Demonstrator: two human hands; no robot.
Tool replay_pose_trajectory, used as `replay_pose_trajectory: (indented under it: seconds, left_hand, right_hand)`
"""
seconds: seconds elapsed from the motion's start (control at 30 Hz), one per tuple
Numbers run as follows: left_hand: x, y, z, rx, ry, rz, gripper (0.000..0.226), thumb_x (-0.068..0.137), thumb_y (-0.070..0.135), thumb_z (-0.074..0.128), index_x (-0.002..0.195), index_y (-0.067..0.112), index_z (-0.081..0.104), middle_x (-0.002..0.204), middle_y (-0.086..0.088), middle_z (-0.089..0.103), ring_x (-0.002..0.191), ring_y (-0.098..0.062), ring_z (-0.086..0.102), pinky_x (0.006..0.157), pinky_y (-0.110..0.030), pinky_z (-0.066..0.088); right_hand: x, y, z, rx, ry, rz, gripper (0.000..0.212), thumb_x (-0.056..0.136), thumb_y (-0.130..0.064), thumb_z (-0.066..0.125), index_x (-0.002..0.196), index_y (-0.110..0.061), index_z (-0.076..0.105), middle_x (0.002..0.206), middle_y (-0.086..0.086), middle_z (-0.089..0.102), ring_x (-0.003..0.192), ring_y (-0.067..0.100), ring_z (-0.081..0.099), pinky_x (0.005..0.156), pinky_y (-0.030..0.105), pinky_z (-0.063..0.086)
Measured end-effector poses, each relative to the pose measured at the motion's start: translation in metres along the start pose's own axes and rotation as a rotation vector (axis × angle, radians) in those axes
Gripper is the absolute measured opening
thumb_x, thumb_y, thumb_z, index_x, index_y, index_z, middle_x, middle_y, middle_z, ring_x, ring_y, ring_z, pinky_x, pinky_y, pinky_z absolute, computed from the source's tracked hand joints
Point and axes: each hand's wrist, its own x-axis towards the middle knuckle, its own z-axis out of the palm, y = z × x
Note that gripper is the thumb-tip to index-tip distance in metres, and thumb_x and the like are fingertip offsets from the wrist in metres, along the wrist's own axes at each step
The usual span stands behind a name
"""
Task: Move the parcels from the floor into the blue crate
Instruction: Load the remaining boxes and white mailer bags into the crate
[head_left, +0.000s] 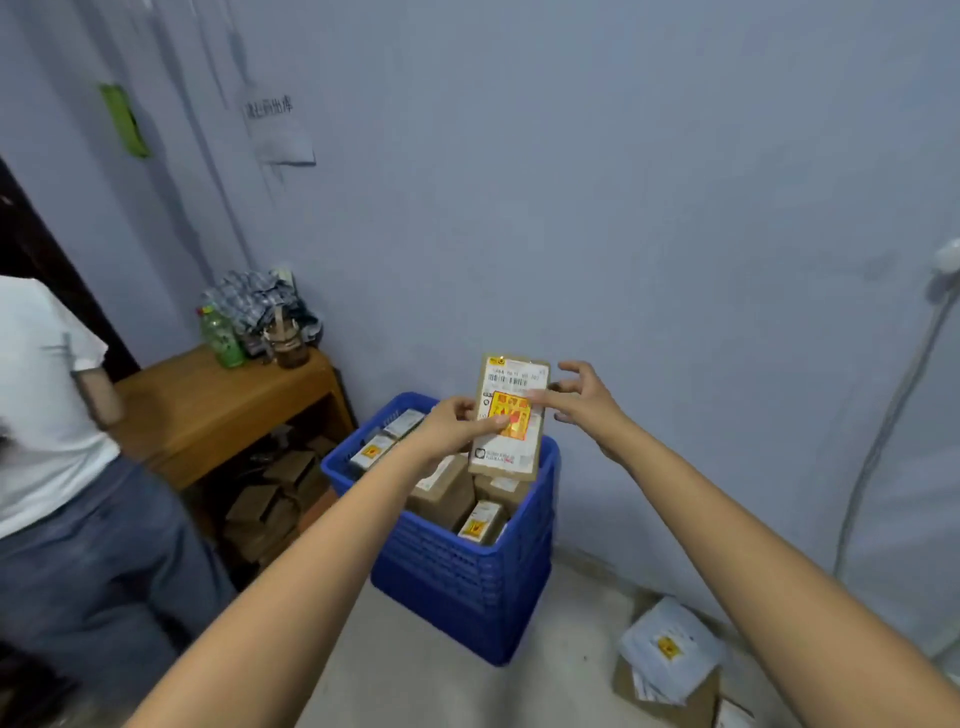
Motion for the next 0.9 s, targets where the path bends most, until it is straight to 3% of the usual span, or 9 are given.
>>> replay_pose_trajectory:
  seconds: [0.07,0.17,0.23,0.4,0.47,0.53,0.67,0.8,0.9]
  left_hand:
    - [0.001,-0.017,-0.031,-0.077,0.075,-0.040,0.076,0.063,0.050,0.082,0.124,0.015,0.052,0.116,-0.004,0.068,0.101,-0.019,0.068,0.091,-0.042,0.055]
    - [0.006,-0.036,-0.065,-0.173,0.127,-0.091,0.059,0.077,0.038,0.075,0.124,0.013,0.051,0.113,-0.004,0.069,0.096,-0.016,0.069,0.078,-0.031,0.057]
    - [0.019,-0.048,-0.083,-0.206,0.104,-0.119,0.055,0.080,0.034,0.073,0.125,0.012,0.051,0.113,-0.004,0.069,0.095,-0.014,0.069,0.071,-0.026,0.056]
    - [0.064,-0.087,-0.112,-0.266,0.114,-0.175,0.067,0.070,0.048,0.077,0.123,0.014,0.054,0.108,-0.001,0.072,0.099,-0.017,0.069,0.091,-0.039,0.054]
    - [0.087,-0.104,-0.130,-0.256,0.131,-0.204,0.067,0.070,0.049,0.076,0.123,0.014,0.053,0.108,-0.001,0.072,0.100,-0.018,0.069,0.095,-0.042,0.052]
    - [0.108,-0.117,-0.152,-0.256,0.140,-0.246,0.053,0.079,0.037,0.073,0.122,0.012,0.054,0.107,-0.003,0.072,0.099,-0.019,0.069,0.093,-0.040,0.053]
    - [0.152,-0.136,-0.198,-0.224,0.166,-0.373,0.033,0.087,0.026,0.067,0.115,0.013,0.056,0.101,-0.003,0.073,0.091,-0.015,0.069,0.072,-0.025,0.056]
    - [0.209,-0.152,-0.237,-0.236,0.187,-0.407,0.022,0.090,0.019,0.064,0.109,0.012,0.056,0.099,-0.004,0.071,0.083,-0.013,0.069,0.056,-0.018,0.055]
    - [0.245,-0.169,-0.254,-0.271,0.188,-0.459,0.014,0.092,0.016,0.061,0.104,0.014,0.056,0.099,-0.006,0.070,0.086,-0.016,0.068,0.063,-0.023,0.058]
  right_hand:
    - [0.006,0.012,0.035,0.051,-0.066,0.057,0.072,0.077,-0.029,0.078,0.136,-0.019,0.038,0.120,0.007,0.063,0.106,0.018,0.063,0.095,0.040,0.052]
    - [0.020,0.026,0.081,0.090,-0.081,0.097,0.050,0.083,-0.022,0.073,0.127,-0.019,0.048,0.115,0.006,0.067,0.098,0.015,0.067,0.092,0.038,0.054]
    - [0.038,0.035,0.104,0.096,-0.079,0.113,0.047,0.082,-0.025,0.074,0.123,-0.021,0.051,0.112,0.004,0.068,0.101,0.017,0.067,0.095,0.039,0.053]
    - [0.103,0.057,0.144,0.195,-0.106,0.175,0.054,0.079,-0.022,0.077,0.126,-0.017,0.052,0.109,0.006,0.071,0.095,0.020,0.071,0.082,0.034,0.058]
    - [0.132,0.071,0.159,0.235,-0.140,0.212,0.051,0.078,-0.024,0.078,0.123,-0.021,0.054,0.109,0.005,0.072,0.097,0.021,0.071,0.088,0.042,0.056]
    - [0.162,0.089,0.178,0.286,-0.186,0.263,0.050,0.079,-0.025,0.078,0.123,-0.023,0.054,0.113,0.005,0.071,0.100,0.022,0.070,0.091,0.046,0.055]
    - [0.213,0.107,0.222,0.376,-0.183,0.382,0.038,0.087,-0.010,0.068,0.121,-0.015,0.052,0.110,0.007,0.069,0.086,0.019,0.072,0.063,0.029,0.059]
    - [0.281,0.123,0.254,0.390,-0.213,0.419,0.042,0.084,-0.014,0.072,0.122,-0.020,0.053,0.117,0.004,0.067,0.094,0.019,0.071,0.077,0.036,0.060]
    - [0.320,0.134,0.272,0.370,-0.175,0.477,0.042,0.084,-0.016,0.073,0.120,-0.023,0.053,0.114,0.001,0.067,0.096,0.019,0.070,0.081,0.037,0.059]
